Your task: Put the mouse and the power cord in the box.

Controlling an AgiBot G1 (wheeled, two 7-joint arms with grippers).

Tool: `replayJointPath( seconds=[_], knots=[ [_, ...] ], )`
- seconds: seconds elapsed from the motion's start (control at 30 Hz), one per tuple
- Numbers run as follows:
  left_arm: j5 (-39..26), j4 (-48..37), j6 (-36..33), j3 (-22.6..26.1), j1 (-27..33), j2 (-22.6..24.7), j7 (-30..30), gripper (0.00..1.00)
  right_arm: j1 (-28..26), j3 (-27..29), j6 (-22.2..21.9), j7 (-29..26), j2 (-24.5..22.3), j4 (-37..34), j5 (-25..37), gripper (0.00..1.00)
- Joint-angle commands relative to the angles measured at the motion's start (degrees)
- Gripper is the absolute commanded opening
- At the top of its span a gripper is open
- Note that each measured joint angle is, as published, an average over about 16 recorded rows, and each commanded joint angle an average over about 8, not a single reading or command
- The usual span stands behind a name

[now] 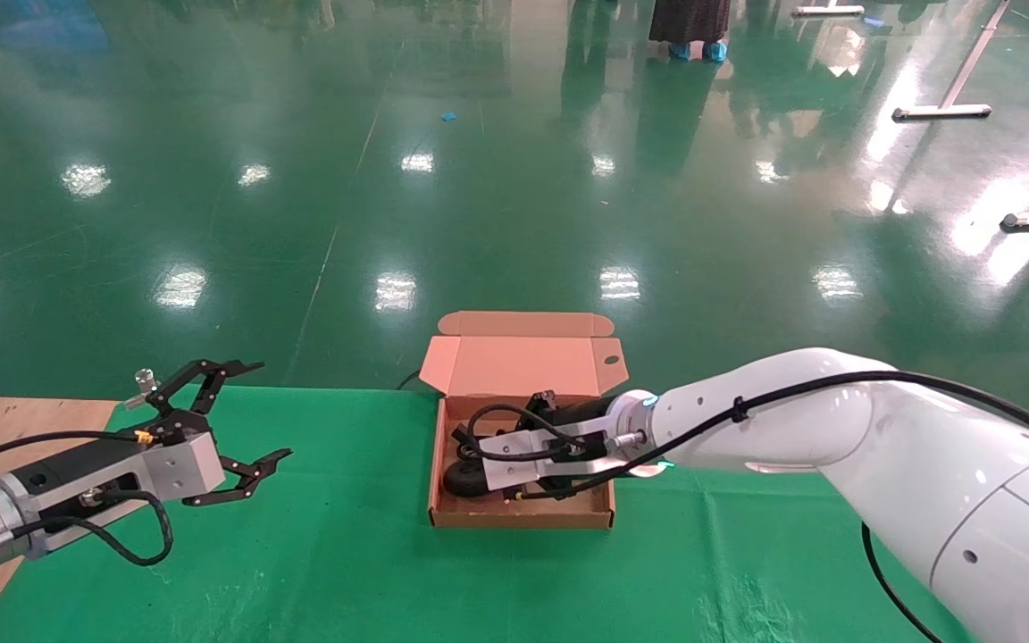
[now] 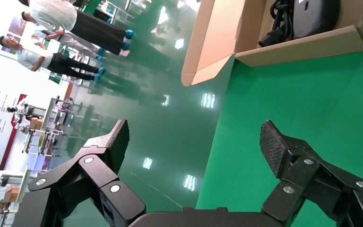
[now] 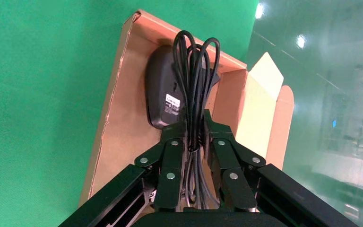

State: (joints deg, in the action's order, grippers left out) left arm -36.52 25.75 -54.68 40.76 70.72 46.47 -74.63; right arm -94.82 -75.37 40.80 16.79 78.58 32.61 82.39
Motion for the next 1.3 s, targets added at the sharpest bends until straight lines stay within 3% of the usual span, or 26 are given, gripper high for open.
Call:
replayJointPath(
  seconds=[0.03,0.73,0.97,1.3],
  knots=[
    [0.0,0.09,0.03,0.01,0.03,0.01,0.04,1.0,-0.04,0.09,0.05,0.0,-0.01,0.0,0.02,1.0],
    [-0.24,1.67,0.03,-0.32,-0.27,-0.34,1.73,1.0,-0.16,0.63,0.69,-0.11,-0.9,0.93,0.31,1.0],
    [-0.74,6.18,-3.0,-2.7,-1.14,-1.42,9.9,1.0,1.0,2.5,2.0,-1.59,-2.55,2.85,-1.14,1.0],
    [-1.6,14.03,-8.27,-6.85,-2.65,-3.31,24.12,1.0,6.37,12.08,9.23,-5.92,-9.29,9.01,-7.78,1.0]
  ],
)
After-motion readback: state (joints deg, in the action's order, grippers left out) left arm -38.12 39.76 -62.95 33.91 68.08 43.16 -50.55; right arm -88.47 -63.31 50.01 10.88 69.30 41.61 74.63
